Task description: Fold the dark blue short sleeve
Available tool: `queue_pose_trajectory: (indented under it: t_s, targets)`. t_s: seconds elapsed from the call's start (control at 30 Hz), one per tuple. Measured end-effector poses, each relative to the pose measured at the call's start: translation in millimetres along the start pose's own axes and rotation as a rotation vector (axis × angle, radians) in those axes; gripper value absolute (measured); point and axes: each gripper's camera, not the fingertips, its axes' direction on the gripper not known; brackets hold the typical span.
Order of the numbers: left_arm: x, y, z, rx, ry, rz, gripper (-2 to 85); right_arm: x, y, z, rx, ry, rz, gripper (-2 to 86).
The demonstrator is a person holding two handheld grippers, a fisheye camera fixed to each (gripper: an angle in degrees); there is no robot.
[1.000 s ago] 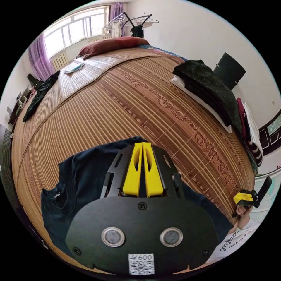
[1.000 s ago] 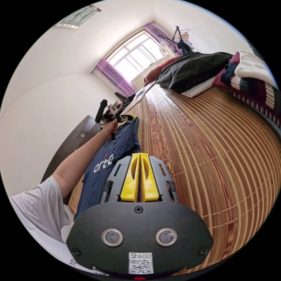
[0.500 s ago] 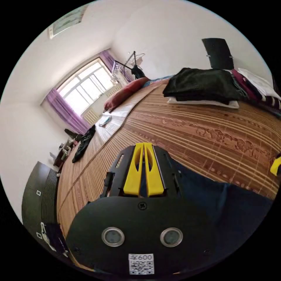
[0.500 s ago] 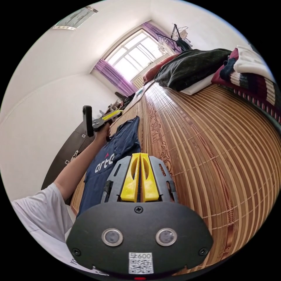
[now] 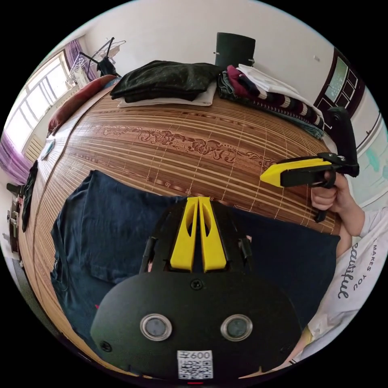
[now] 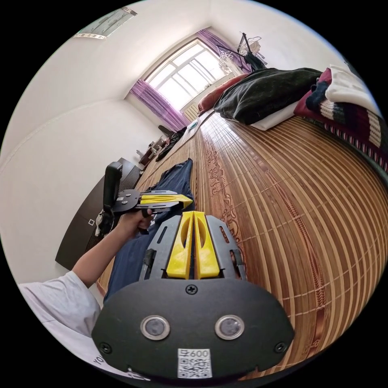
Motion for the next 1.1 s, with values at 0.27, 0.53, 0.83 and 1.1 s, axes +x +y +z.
queue_pose_trajectory:
  t_s: [0.27,0.53,0.83,1.1]
  targets:
    - [-11,9,-34,0.068,-0.215,-0.109,0.8,1,1,0,-0.002,-0.009,-0.002,-0.9]
    - [9,5,-13,0.002,-0.225,-0.08,0.8,2,2,0,0.005,-0.016,-0.001,-0.9]
    - [0,9,-39,0.077,-0.254,-0.129,0.7,-1,3,2,-0.005,-0.017,-0.011,-0.8]
    - [14,8,-10,-0.003,-0.295,-0.093,0.6,-1,3,5,-0.009,-0.013,-0.005,-0.8]
